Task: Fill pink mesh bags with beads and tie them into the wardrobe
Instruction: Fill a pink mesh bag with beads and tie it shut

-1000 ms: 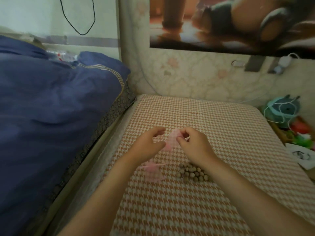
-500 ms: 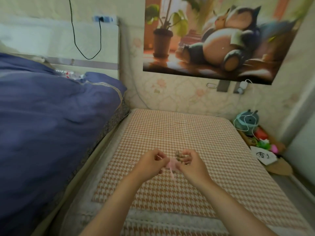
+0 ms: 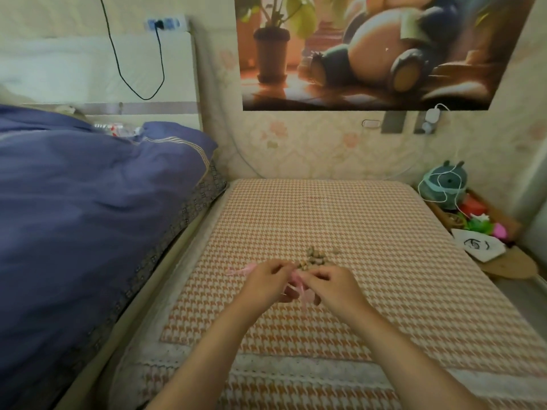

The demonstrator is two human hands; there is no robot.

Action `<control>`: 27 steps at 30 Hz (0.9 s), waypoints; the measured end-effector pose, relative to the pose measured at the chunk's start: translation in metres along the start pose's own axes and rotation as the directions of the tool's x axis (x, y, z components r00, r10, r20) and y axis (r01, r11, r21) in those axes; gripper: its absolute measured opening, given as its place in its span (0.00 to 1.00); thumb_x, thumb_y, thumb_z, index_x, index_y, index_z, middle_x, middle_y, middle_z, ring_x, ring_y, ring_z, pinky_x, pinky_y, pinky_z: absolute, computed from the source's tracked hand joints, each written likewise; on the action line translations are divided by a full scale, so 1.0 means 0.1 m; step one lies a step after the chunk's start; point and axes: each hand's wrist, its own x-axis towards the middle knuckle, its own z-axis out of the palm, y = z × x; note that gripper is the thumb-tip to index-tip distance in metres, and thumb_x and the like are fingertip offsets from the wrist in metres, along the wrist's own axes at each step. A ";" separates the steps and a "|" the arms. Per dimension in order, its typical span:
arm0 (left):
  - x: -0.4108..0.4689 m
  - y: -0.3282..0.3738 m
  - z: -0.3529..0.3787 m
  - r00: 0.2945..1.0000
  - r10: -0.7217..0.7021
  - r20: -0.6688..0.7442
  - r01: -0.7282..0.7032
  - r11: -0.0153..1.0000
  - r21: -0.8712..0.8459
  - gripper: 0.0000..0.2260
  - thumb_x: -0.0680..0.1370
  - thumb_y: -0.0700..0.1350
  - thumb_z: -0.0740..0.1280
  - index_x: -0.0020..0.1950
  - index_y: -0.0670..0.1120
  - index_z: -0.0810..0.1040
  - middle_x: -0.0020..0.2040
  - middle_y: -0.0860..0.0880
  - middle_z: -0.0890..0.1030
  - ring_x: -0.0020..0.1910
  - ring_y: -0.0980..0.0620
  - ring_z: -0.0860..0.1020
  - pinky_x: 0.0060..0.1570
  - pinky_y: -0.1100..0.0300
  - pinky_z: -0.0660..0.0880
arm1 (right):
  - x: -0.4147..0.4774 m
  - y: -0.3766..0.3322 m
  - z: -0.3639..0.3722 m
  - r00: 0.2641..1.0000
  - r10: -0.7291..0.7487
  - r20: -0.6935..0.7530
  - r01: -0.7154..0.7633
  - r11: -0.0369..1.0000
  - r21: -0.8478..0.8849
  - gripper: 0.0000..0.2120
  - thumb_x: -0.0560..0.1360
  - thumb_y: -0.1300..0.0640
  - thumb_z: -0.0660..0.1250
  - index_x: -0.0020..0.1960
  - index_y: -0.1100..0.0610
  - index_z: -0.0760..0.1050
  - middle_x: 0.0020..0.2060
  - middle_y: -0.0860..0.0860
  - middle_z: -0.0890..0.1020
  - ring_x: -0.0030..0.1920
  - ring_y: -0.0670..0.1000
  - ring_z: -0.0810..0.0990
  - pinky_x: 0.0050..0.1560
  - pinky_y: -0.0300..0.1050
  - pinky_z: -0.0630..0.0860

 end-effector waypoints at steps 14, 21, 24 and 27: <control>0.33 -0.08 -0.06 0.966 0.205 -0.157 -0.151 0.941 0.302 0.08 0.79 0.48 0.69 0.43 0.44 0.79 0.33 0.50 0.85 0.31 0.52 0.83 0.36 0.52 0.82 | 0.48 -0.12 0.01 0.974 0.167 0.156 -0.160 0.986 -0.054 0.11 0.76 0.48 0.70 0.42 0.52 0.87 0.38 0.49 0.88 0.38 0.50 0.87 0.33 0.43 0.76; 0.70 -0.11 -0.06 0.986 0.168 0.023 -0.151 0.805 0.574 0.03 0.77 0.48 0.69 0.43 0.52 0.80 0.37 0.53 0.84 0.33 0.57 0.82 0.30 0.58 0.79 | 0.74 0.24 -0.03 0.995 0.085 0.049 -0.079 0.990 -0.112 0.20 0.79 0.51 0.69 0.30 0.51 0.82 0.25 0.55 0.81 0.27 0.48 0.77 0.31 0.45 0.74; 0.80 -0.21 -0.01 0.977 0.210 0.029 -0.181 0.754 0.631 0.05 0.76 0.52 0.69 0.41 0.54 0.80 0.38 0.55 0.82 0.36 0.57 0.80 0.35 0.59 0.79 | 0.80 0.32 -0.06 0.997 0.039 0.063 -0.029 0.986 -0.165 0.20 0.80 0.49 0.69 0.31 0.53 0.83 0.26 0.57 0.81 0.26 0.47 0.75 0.33 0.46 0.74; 0.90 -0.26 0.05 0.979 0.202 0.034 -0.183 0.791 0.584 0.07 0.76 0.52 0.69 0.38 0.54 0.79 0.36 0.54 0.82 0.36 0.56 0.80 0.35 0.59 0.77 | 0.84 0.37 -0.11 0.996 0.009 0.090 0.011 0.974 -0.224 0.19 0.80 0.48 0.69 0.36 0.59 0.84 0.26 0.57 0.80 0.24 0.45 0.71 0.31 0.41 0.70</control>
